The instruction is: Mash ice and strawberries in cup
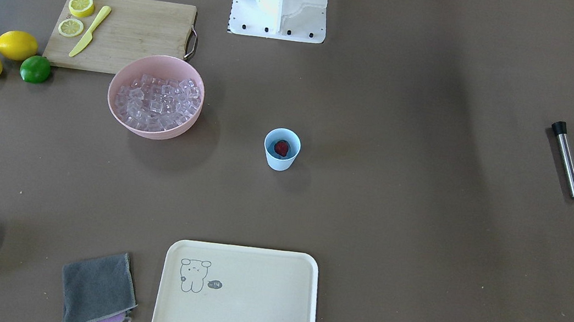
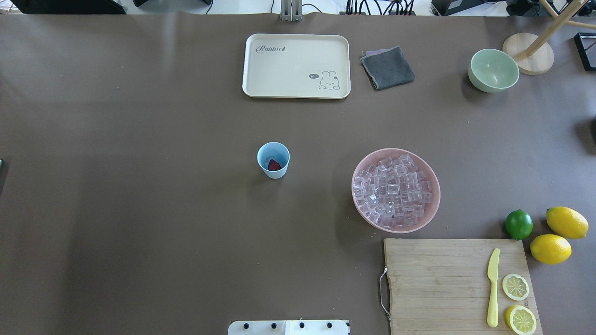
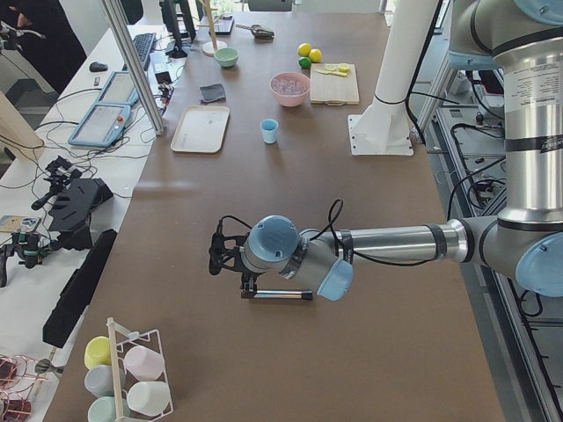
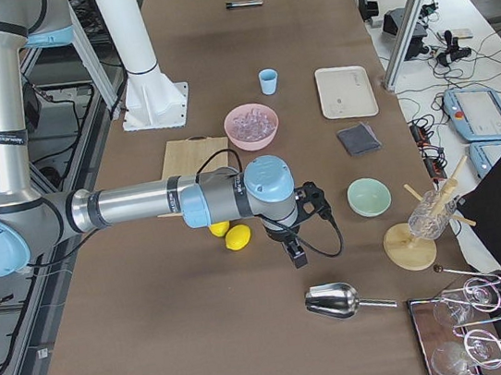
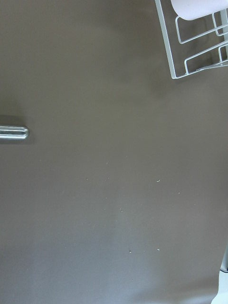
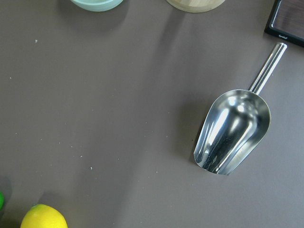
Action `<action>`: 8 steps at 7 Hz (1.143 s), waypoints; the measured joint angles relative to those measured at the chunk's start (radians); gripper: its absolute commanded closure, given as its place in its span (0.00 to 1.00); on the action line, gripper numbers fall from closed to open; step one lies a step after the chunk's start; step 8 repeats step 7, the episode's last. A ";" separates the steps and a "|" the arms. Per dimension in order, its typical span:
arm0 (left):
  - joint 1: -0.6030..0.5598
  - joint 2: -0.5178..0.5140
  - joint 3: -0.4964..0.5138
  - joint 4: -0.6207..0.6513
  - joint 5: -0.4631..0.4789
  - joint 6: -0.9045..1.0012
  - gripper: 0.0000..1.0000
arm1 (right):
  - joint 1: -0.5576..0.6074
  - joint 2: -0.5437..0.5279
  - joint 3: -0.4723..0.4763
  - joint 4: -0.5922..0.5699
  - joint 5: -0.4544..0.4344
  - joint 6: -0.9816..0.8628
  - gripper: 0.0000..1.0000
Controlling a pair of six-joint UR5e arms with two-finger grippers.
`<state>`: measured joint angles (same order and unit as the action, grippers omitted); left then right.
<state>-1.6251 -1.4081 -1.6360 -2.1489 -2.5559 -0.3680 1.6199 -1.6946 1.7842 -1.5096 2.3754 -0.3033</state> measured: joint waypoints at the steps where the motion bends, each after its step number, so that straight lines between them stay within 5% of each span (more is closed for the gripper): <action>1: 0.000 0.011 -0.002 0.006 0.000 0.035 0.01 | 0.000 0.001 0.000 0.000 0.000 0.001 0.00; 8: 0.000 0.014 0.003 0.024 0.000 0.057 0.01 | 0.000 0.008 -0.014 -0.003 -0.003 0.004 0.00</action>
